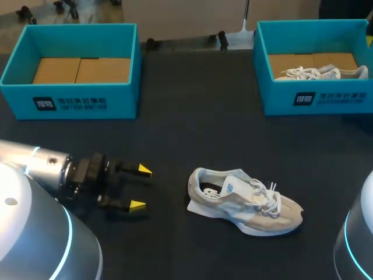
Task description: Take the shoe out of the shoebox, open the shoe tongue, remove and reinsert the insole, then place the shoe into the shoebox
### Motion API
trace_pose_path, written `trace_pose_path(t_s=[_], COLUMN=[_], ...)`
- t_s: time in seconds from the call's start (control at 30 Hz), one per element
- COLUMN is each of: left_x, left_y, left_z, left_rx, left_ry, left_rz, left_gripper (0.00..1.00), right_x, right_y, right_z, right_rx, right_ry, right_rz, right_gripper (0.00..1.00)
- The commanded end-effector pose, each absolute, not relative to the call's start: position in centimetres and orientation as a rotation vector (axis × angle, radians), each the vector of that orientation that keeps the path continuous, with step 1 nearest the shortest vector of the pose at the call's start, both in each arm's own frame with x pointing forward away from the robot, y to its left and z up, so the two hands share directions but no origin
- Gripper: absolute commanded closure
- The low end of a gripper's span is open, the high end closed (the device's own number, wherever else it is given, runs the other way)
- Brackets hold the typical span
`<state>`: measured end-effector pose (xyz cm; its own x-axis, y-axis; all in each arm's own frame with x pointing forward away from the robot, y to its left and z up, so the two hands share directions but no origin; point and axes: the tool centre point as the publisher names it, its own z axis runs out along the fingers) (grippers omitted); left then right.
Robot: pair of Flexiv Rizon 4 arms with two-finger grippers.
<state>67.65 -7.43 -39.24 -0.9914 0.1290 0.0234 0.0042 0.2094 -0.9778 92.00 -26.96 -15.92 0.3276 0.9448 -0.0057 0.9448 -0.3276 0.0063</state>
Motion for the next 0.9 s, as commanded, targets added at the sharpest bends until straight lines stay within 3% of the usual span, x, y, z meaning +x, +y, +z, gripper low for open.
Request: trace_pose_path(t_s=[0.03, 0.9], left_x=[68.5, 69.7], left_y=[-8.7, -12.7], left_z=[-39.8, -41.2], left_rx=[-0.155, -0.101], left_ry=[-2.340, -2.260], left_rz=[1.903, 1.927], left_gripper=[0.00, 0.00], right_x=[92.0, 92.0], right_y=[-27.0, -27.0], right_z=[-15.9, -15.9], right_rx=[2.553, 2.553], right_ry=[1.816, 1.816], right_rz=[-0.001, -0.001], right_gripper=[0.00, 0.00])
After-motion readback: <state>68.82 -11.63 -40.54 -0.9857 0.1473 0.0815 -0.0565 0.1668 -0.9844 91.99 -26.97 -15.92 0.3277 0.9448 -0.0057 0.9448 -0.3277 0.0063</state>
